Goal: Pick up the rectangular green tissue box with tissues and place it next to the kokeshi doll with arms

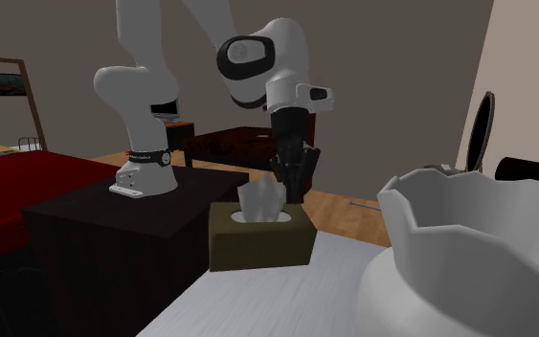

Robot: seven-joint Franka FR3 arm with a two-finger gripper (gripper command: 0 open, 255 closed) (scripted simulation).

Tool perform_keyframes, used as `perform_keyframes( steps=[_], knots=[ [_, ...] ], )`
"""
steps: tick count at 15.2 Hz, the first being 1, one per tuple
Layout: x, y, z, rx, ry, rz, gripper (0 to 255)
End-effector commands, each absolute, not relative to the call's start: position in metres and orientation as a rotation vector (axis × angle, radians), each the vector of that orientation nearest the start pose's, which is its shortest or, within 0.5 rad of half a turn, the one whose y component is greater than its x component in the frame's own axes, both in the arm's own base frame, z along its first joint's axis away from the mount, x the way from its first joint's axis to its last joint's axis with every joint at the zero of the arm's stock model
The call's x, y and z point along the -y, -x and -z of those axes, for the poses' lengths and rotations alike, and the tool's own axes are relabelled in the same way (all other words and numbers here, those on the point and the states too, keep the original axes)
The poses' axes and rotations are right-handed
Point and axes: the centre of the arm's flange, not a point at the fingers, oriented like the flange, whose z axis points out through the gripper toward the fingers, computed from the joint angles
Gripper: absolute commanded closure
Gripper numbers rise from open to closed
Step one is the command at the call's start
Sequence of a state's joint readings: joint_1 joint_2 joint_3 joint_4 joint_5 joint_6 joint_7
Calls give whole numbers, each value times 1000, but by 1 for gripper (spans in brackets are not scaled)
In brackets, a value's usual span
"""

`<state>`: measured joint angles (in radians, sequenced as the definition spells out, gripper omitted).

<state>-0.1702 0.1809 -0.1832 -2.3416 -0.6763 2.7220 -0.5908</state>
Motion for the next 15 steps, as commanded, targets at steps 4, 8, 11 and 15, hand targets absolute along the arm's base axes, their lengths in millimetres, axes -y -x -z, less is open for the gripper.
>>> perform_keyframes(
  steps=[4,8,11,15],
  knots=[
    [161,-504,-299,1447,3240,-4,255],
    [161,-504,-320,1447,3240,-4,255],
    [161,-504,-335,1447,3240,-4,255],
    [161,-504,-357,1447,3240,-4,255]
  ],
)
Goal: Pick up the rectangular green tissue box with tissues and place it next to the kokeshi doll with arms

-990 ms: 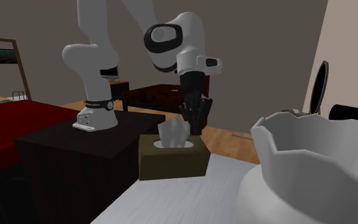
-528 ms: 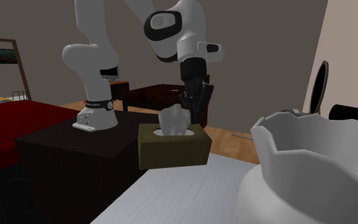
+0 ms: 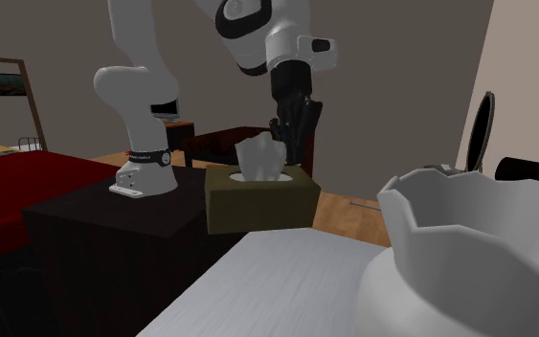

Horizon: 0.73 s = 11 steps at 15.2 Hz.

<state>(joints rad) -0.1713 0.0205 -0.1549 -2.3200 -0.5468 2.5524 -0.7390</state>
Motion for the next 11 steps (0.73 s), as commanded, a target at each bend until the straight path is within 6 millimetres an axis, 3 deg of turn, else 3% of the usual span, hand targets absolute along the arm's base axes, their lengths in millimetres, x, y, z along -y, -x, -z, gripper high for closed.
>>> perform_keyframes(
  steps=[1,11],
  knots=[
    [161,-504,-362,1447,3240,-4,255],
    [161,-504,-415,1447,3240,-4,255]
  ],
)
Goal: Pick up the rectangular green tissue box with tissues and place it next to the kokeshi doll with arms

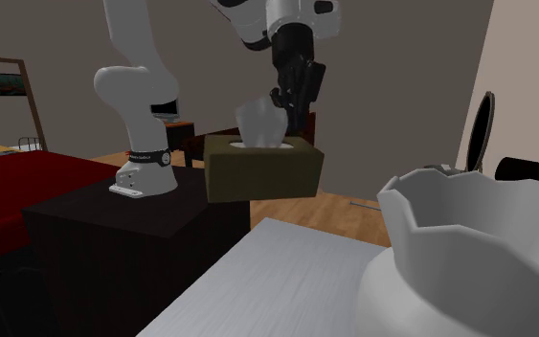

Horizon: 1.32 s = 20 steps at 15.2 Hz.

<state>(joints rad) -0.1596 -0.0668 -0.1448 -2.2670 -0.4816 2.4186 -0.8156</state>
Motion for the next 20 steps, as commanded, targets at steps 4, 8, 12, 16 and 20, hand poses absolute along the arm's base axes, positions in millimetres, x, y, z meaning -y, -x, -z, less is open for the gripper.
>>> perform_keyframes(
  steps=[4,8,12,16,20],
  knots=[
    [161,-504,-436,1447,3240,-4,255],
    [161,-504,-457,1447,3240,-4,255],
    [161,-504,-478,1447,3240,-4,255],
    [161,-504,-499,1447,3240,-4,255],
    [161,-504,-520,1447,3240,-4,255]
  ],
)
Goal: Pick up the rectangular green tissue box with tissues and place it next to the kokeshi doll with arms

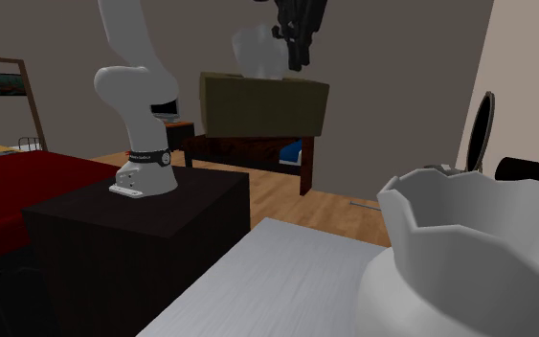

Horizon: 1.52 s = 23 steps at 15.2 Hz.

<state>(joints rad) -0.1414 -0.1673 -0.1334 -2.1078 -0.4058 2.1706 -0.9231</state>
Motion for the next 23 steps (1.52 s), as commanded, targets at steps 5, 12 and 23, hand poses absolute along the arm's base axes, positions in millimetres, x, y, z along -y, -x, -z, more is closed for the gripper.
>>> perform_keyframes(
  steps=[5,12,23],
  knots=[
    [161,-504,-547,1447,3240,-4,255],
    [161,-504,-584,1447,3240,-4,255],
    [174,-609,-596,1447,3240,-4,255]
  ],
)
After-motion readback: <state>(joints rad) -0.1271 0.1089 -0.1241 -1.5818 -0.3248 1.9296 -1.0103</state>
